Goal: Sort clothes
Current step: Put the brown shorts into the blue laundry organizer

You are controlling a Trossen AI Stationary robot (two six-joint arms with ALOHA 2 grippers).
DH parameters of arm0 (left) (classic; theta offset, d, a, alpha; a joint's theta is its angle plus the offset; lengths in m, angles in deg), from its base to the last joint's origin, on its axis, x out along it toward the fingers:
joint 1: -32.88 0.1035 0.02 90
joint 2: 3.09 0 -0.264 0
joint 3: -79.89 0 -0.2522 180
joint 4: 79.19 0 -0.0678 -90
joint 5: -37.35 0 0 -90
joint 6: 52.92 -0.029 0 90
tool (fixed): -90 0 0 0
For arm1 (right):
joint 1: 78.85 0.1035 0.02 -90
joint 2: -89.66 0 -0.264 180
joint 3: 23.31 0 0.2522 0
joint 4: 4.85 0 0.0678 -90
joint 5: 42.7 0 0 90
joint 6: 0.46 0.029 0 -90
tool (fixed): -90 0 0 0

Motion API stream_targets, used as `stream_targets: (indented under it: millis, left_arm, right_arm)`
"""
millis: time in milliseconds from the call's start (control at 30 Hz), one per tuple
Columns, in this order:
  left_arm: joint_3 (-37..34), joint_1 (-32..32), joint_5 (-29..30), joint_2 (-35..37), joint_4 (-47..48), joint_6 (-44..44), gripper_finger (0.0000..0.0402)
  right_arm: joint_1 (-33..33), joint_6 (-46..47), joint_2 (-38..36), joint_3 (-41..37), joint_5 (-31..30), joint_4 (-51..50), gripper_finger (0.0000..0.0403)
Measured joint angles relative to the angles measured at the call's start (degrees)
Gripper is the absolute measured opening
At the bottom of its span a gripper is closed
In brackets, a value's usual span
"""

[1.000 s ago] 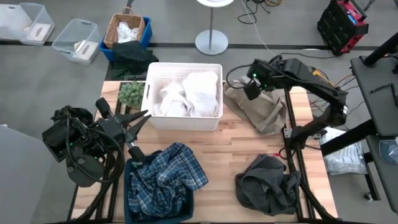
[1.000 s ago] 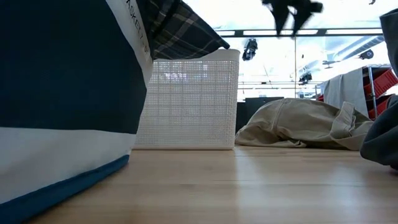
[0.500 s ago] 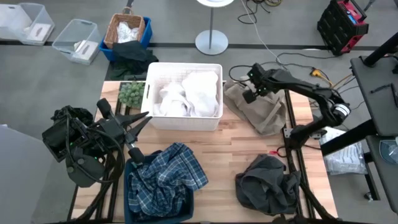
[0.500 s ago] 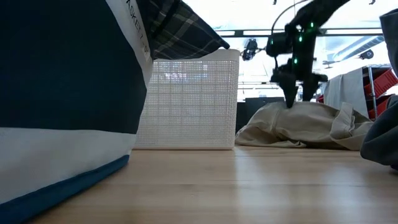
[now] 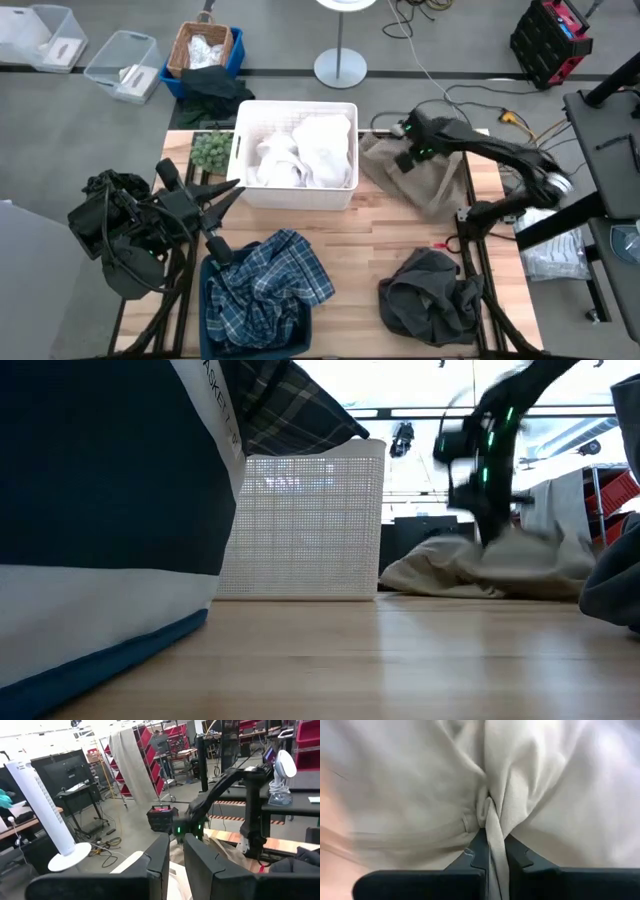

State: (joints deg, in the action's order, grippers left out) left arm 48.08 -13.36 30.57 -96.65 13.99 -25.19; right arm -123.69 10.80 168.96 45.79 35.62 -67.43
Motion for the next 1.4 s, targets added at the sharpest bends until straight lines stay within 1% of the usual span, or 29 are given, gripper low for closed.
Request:
stream_targets:
  millis: [133, 200, 267, 333, 433, 533, 600, 700, 733, 767, 867, 900, 967, 1000, 1067, 1167, 1233, 1267, 1333, 1400]
  left_arm:
    - [0.1, 0.0, 0.1, 0.0, -1.9, 0.0, 0.0038]
    - [0.1, 0.1, 0.2, 0.0, -3.4, 0.0, 0.0038]
    - [0.1, 0.5, 0.3, 0.0, -4.2, 0.0, 0.0038]
    - [0.1, 0.8, 0.3, 0.0, -4.9, 0.0, 0.0038]
    - [0.1, 1.4, 0.3, 0.0, -6.3, -0.1, 0.0038]
    - [0.5, 1.5, 0.3, 0.0, -7.5, -0.9, 0.0038]
    - [0.5, 1.5, 0.2, 0.5, -9.5, -2.0, 0.0038]
    - [0.5, 1.5, -0.8, 1.4, -11.0, -4.7, 0.0038]
    - [0.5, 1.5, -3.0, 1.9, -11.0, -5.7, 0.0038]
    - [0.5, 1.5, -6.2, 2.5, -11.0, -6.4, 0.0038]
    - [0.5, 2.1, -19.4, 4.5, -10.8, -8.3, 0.0038]
    - [0.5, 2.1, -22.1, 5.1, -10.4, -8.5, 0.0038]
    - [0.5, 1.5, -25.3, 6.4, -8.8, -8.6, 0.0038]
    - [0.5, 0.6, -26.3, 7.0, -7.6, -8.5, 0.0038]
    - [0.5, -1.6, -27.2, 8.0, -4.8, -8.0, 0.0038]
    - [0.2, -5.5, -28.0, 8.7, -2.7, -7.1, 0.0038]
    - [0.0, -8.2, -30.4, 8.4, -1.9, -7.2, 0.0038]
    - [-0.2, -9.7, -30.6, 8.0, -1.4, -7.2, 0.0038]
    - [-0.4, -13.3, -29.7, 6.9, 0.2, -6.2, 0.0038]
    - [-0.5, -17.4, -25.4, 6.2, 1.8, -4.5, 0.0038]
  right_arm:
    - [4.7, 1.1, -14.1, 7.2, -3.9, -4.1, 0.0012]
    - [7.4, 3.1, -21.2, 11.1, -3.7, -3.2, 0.0011]
    - [9.6, 6.9, -26.8, 14.7, -2.5, -1.2, 0.0011]
    - [12.0, 9.6, -31.6, 17.3, 1.2, 2.1, 0.0010]
    - [16.0, 14.4, -36.5, 19.3, 8.0, 10.4, 0.0010]
    - [20.4, 17.9, -39.0, 20.2, 15.4, 21.8, 0.0010]
    - [22.9, 20.2, -38.8, 21.0, 23.1, 30.4, 0.0009]
    - [26.3, 23.9, -35.7, 22.8, 28.7, 39.3, 0.0009]
    - [27.7, 24.8, -34.3, 23.6, 29.9, 41.1, 0.0009]
    - [29.4, 25.2, -32.8, 24.4, 30.4, 42.5, 0.0009]
    - [35.9, 25.2, -26.2, 26.3, 29.9, 45.4, 0.0009]
    - [38.0, 24.9, -23.6, 26.9, 29.3, 46.4, 0.0009]
    - [41.7, 24.2, -18.4, 29.5, 28.7, 49.7, 0.0009]
    - [43.1, 23.9, -15.7, 31.3, 28.6, 50.8, 0.0009]
    - [46.2, 23.4, -9.3, 35.0, 27.7, 49.7, 0.0009]
    - [51.1, 21.5, -0.5, 42.0, 23.3, 49.9, 0.0010]
    - [52.9, 21.0, 5.0, 47.2, 22.2, 51.1, 0.0010]
    - [53.9, 21.1, 7.9, 49.9, 22.1, 51.6, 0.0010]
    - [55.5, 21.1, 13.8, 55.0, 22.0, 51.4, 0.0010]
    - [57.0, 21.2, 19.9, 60.1, 21.9, 50.7, 0.0011]
